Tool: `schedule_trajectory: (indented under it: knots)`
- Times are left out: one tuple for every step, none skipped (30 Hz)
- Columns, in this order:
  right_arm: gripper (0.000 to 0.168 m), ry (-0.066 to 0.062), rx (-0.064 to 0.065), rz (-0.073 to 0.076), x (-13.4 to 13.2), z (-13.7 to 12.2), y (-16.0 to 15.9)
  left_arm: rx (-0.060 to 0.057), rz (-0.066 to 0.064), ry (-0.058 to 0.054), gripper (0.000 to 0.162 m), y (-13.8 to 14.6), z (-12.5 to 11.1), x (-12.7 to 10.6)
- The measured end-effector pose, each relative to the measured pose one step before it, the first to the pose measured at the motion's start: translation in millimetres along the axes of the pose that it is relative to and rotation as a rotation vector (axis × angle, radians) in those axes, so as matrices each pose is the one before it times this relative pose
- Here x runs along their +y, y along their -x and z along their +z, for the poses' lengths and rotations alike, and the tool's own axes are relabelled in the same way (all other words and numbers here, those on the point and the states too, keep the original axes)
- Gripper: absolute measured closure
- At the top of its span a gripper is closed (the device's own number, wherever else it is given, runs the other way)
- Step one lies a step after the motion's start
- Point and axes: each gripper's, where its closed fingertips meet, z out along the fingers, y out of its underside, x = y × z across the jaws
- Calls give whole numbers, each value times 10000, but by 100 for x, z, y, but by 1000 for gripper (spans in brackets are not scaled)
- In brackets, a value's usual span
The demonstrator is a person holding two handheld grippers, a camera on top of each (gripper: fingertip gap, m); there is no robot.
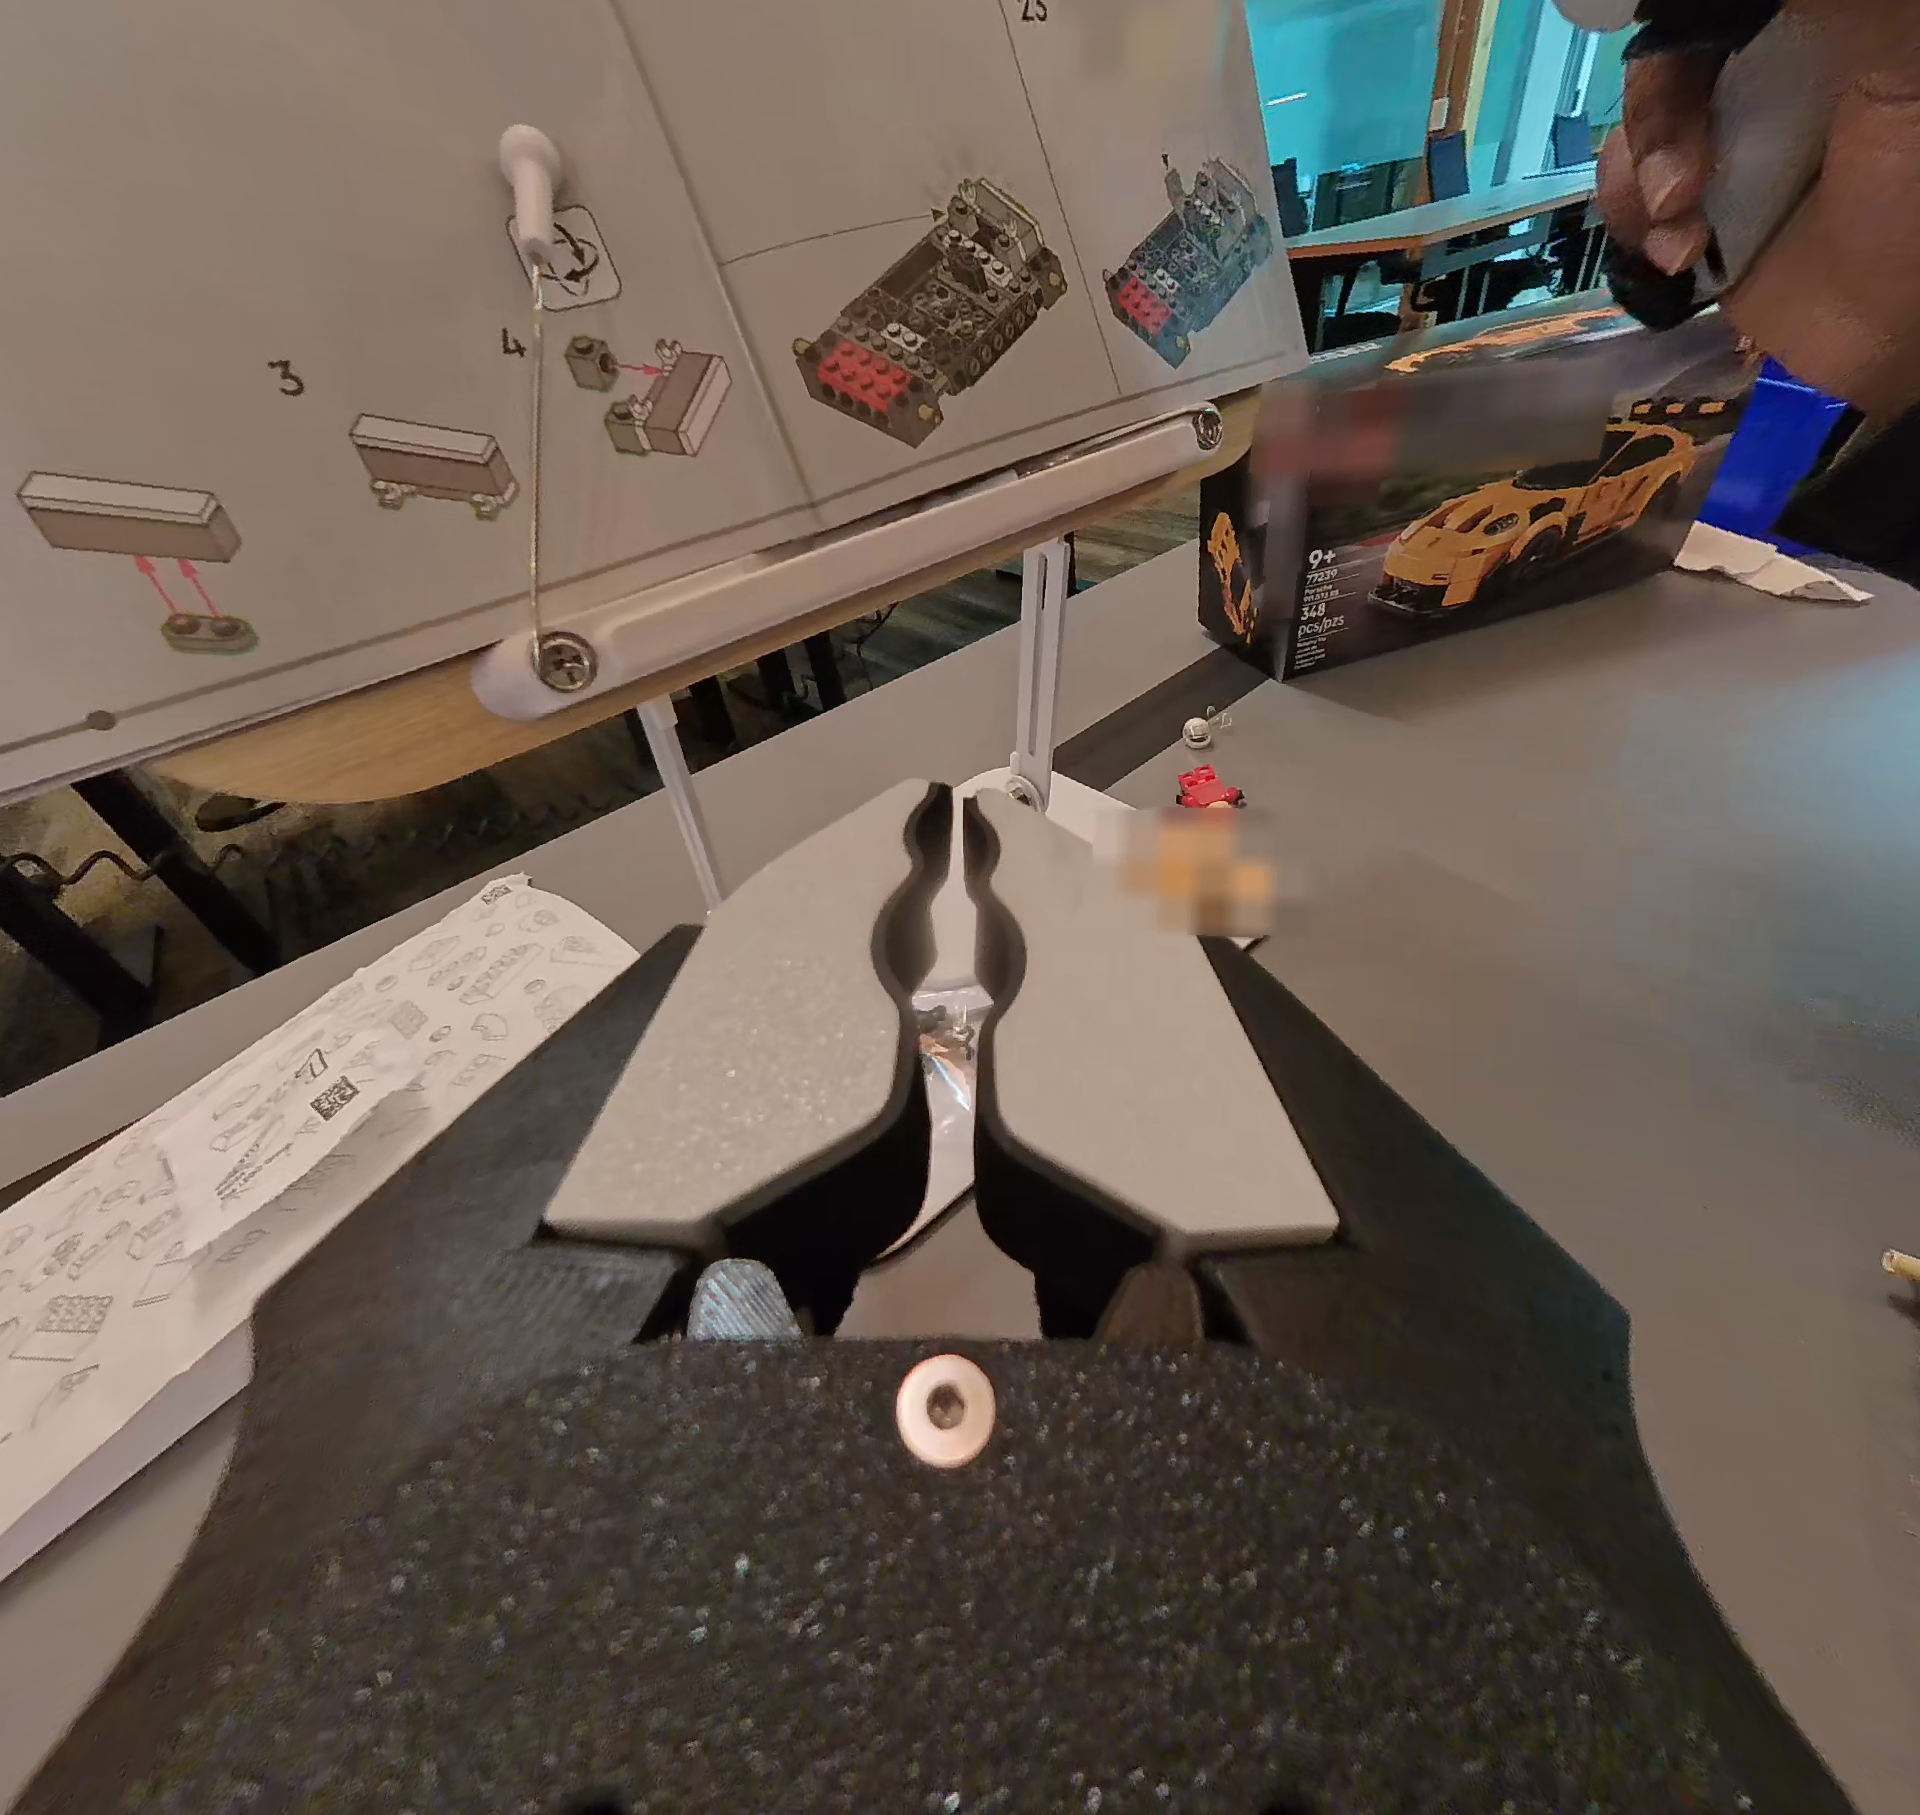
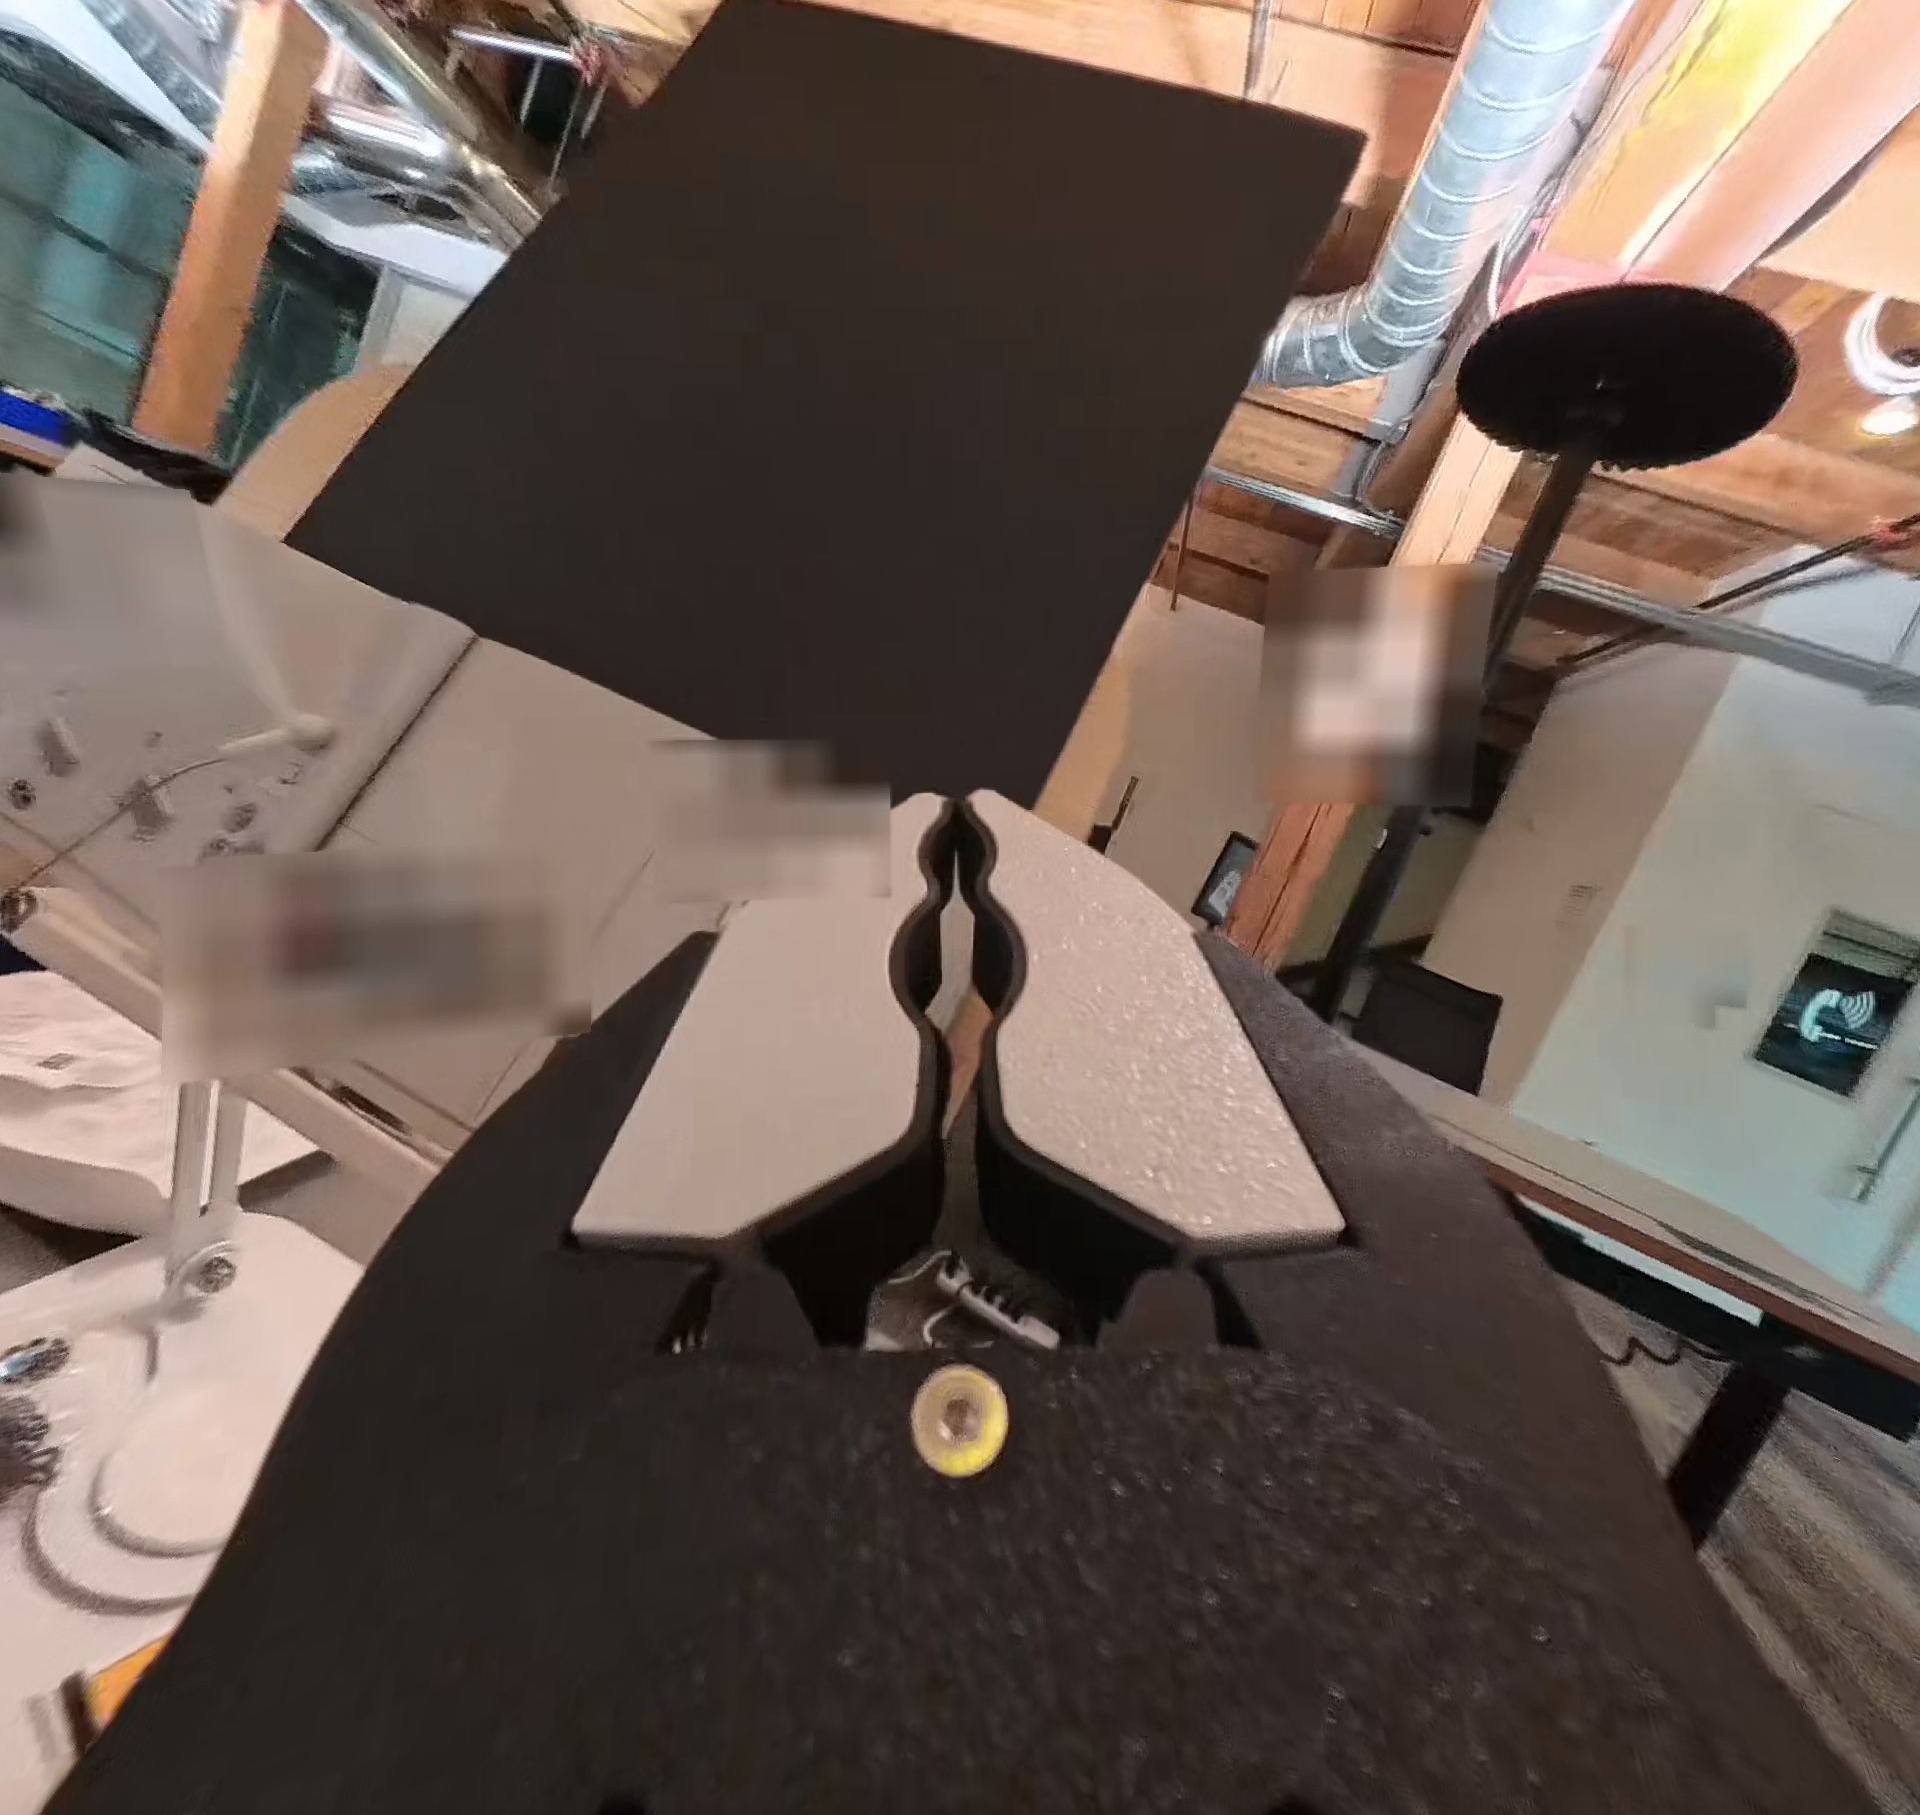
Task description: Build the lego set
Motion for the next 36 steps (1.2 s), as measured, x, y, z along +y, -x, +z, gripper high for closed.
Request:
schedule_trajectory:
  knots:
    - [168,81,10,15,-207,19,281,10,13,-17,160,-30,-23,-54]
    - [168,-69,-14,91,-440,-77,308,-17,33,-33,160,15,-53,-113]
    - [168,-46,-26,176,-437,-83,298,-42,40,-46,161,73,-81,-125]
    - [168,158,-44,219,-142,-31,300,-54,20,-56,161,114,-84,-142]
    - [168,271,-18,179,79,-31,200,-42,-26,-63,161,120,-61,-125]
    - [168,245,37,108,154,-128,30,-23,-74,-52,162,86,-33,-79]
    - [168,243,80,80,304,-226,-136,-8,-90,-46,162,57,-7,-32]
    - [168,275,153,172,529,-346,-307,19,-73,-31,162,-21,17,-2]
    - [168,304,115,322,770,-440,-294,32,-51,-2,162,-72,41,37]
    - [168,338,96,478,1015,-486,-270,24,-24,5,162,-92,39,30]
    - [168,323,12,508,1208,-495,-125,20,6,-11,162,-114,12,-15]
    - [168,215,-45,422,1278,-483,-20,12,27,-27,162,-132,5,-71]
    - [168,60,-151,271,1159,-387,174,14,40,-35,162,-154,-22,-85]
    - [168,-66,-316,33,849,-188,460,3,56,-34,162,-154,-37,-87]
    - [168,-52,-357,-232,496,99,595,-17,75,-38,162,-110,-56,-93]
    - [168,67,-137,-310,216,224,340,-24,85,-37,162,-78,-40,-90]
    - [168,22,132,-195,-98,159,19,-50,76,-44,162,-1,-38,-155]
    - [168,-96,-16,-69,-313,79,254,-79,33,-88,162,69,-32,-255]
    - [168,-74,-161,4,-216,34,479,-60,-28,-121,162,49,-50,-332]
    - [168,-9,-30,-53,-16,27,302,-56,-50,-126,162,12,-61,-322]
    - [168,10,103,-107,102,34,108,-70,-16,-121,162,-9,-72,-256]
    - [168,44,18,-77,180,64,180,-91,38,-103,162,-5,-94,-184]
    - [168,68,-62,-14,201,85,262,-118,68,-83,162,10,-70,-145]
    - [168,25,-58,41,84,58,227,-88,62,-76,162,-20,-44,-175]
    - [168,-60,-101,96,-146,-1,275,-5,46,-68,162,-115,-12,-189]
    - [168,-115,-221,122,-365,-55,450,59,35,-17,162,-181,27,-103]
    - [168,-123,-259,109,-491,-68,526,54,28,23,162,-159,39,16]
    - [168,-66,-170,112,-492,-85,440,29,34,7,162,-90,33,90]
    - [168,-25,-139,184,-523,-91,428,31,29,41,162,-63,48,184]
    - [168,-38,-173,342,-709,-134,522,21,0,92,162,-10,67,275]
    - [168,-53,-112,367,-840,-145,504,16,-27,72,162,25,53,234]
    - [168,-1,42,207,-719,-107,343,16,-38,47,162,43,28,172]
    - [168,89,255,-21,-409,-90,13,-12,-33,39,162,93,32,162]
    - [168,70,391,-148,-188,-65,-320,-35,-33,25,162,114,12,152]
    - [168,53,235,-111,26,7,-279,-34,-56,21,162,106,14,147]
    - [168,130,176,2,329,114,-339,-46,-71,5,162,102,10,94]
